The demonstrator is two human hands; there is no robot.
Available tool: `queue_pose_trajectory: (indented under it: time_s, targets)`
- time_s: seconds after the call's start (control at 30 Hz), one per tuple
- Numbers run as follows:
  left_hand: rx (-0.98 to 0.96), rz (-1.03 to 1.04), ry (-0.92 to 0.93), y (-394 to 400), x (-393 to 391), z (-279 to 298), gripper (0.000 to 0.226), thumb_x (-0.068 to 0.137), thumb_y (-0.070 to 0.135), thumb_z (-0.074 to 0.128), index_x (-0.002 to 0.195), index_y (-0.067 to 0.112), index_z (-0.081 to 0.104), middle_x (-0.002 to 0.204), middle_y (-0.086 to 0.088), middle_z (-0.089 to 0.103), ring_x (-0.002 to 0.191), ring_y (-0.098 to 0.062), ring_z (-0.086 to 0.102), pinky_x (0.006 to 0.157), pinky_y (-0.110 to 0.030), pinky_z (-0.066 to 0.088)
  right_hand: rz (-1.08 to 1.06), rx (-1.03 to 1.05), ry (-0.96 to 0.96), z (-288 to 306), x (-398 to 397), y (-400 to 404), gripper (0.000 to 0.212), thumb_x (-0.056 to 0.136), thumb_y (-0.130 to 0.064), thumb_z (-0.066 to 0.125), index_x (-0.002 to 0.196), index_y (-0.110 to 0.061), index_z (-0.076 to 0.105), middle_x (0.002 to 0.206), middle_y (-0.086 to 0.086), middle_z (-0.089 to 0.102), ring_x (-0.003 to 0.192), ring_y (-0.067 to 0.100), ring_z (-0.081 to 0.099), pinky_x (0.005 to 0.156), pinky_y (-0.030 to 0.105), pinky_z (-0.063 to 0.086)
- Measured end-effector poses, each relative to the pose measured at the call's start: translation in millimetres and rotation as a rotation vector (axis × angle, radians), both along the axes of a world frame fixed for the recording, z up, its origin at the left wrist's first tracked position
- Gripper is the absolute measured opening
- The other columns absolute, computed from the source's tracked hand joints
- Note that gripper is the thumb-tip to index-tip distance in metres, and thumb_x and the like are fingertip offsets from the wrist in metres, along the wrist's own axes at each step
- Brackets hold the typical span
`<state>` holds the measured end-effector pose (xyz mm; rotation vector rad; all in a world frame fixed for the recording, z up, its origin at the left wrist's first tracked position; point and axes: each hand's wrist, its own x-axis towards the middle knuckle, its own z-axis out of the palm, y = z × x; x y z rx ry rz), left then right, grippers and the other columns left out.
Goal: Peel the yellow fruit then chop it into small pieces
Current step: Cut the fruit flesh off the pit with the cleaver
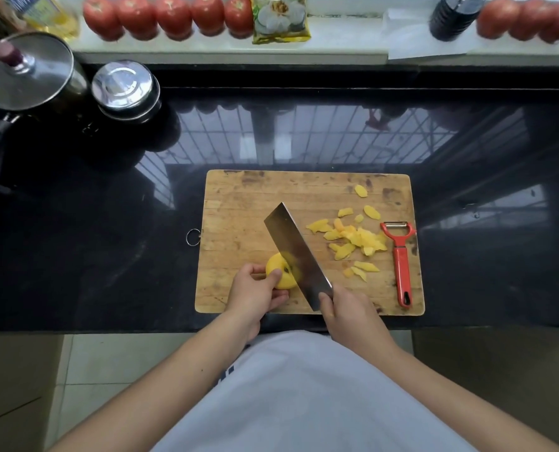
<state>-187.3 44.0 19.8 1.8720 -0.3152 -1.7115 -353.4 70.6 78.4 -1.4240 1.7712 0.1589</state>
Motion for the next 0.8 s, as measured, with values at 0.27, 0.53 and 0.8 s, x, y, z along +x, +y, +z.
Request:
queue_pose_trajectory:
  time_s: [0.27,0.53,0.8]
  targets:
    - [0.019,0.008,0.007,-4,1,1,0.015,0.100,0.016,0.068,0.110,0.010,0.058,0.116,-0.017,0.068,0.100,-0.037,0.075,0.080,-0.038,0.065,0.001,-0.009,-0.026,-3,-1,-3,0.023,0.108,-0.035,0.042,0.110,-0.018,0.057,0.082,-0.006,0.052,0.067,0.004,0.048,0.050,0.017,0.031]
    - [0.032,0.000,0.007,-5,2,3,0.014,0.101,0.015,0.067,0.111,0.011,0.058,0.119,-0.016,0.067,0.099,-0.034,0.075,0.082,-0.039,0.065,-0.007,0.005,-0.124,-1,-10,-8,0.022,0.108,-0.031,0.043,0.087,-0.027,0.047,0.078,-0.009,0.053,0.068,0.007,0.051,0.052,0.020,0.032]
    - [0.050,-0.035,-0.010,-7,3,3,0.015,0.100,0.015,0.067,0.113,0.013,0.059,0.118,-0.011,0.067,0.099,-0.027,0.074,0.083,-0.038,0.065,-0.027,0.009,-0.163,-17,-22,-15,0.025,0.104,-0.035,0.046,0.081,-0.025,0.052,0.074,0.001,0.062,0.066,0.017,0.060,0.057,0.030,0.043]
